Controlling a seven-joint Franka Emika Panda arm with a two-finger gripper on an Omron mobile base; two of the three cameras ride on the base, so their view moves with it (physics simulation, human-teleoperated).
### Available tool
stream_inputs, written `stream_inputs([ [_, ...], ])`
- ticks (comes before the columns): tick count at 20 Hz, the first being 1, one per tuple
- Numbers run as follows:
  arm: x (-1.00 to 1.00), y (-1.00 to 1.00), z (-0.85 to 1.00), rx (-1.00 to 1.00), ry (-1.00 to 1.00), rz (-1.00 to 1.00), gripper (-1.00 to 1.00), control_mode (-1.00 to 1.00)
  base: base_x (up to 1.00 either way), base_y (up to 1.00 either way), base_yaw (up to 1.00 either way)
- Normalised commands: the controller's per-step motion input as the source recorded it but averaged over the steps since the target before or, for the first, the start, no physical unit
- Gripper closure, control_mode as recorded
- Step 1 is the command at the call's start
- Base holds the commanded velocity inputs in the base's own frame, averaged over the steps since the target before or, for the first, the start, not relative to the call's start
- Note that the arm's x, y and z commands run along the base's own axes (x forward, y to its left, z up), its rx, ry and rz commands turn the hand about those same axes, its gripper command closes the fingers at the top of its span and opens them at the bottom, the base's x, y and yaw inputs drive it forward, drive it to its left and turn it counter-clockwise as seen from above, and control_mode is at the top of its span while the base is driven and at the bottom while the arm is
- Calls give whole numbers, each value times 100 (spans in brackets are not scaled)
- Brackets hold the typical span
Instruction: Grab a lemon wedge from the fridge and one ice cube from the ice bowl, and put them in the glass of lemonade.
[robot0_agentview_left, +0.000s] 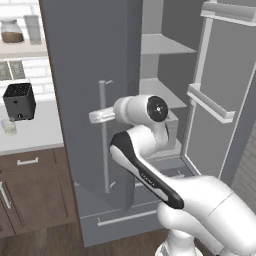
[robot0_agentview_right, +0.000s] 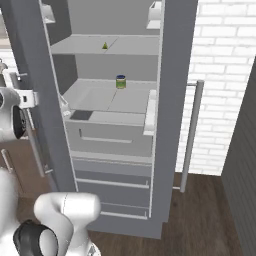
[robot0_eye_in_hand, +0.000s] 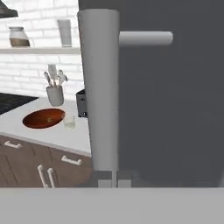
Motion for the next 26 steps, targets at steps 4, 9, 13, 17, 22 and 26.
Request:
stream_inputs([
  [4, -68, -11, 91, 2, -14, -4, 100, -100, 0, 0, 0],
  [9, -86, -23, 80, 9, -7, 0, 100, -100, 0, 0, 0],
  [13, -71, -45, 78, 19, -3, 0, 100, -100, 0, 0, 0],
  [17, 5, -81, 51, 23, 8, -1, 100, -100, 0, 0, 0],
  [22, 8, -71, 43, 19, 28, 0, 100, -100, 0, 0, 0],
  [26, 62, -32, -9, 4, 62, 0, 100, -100, 0, 0, 0],
])
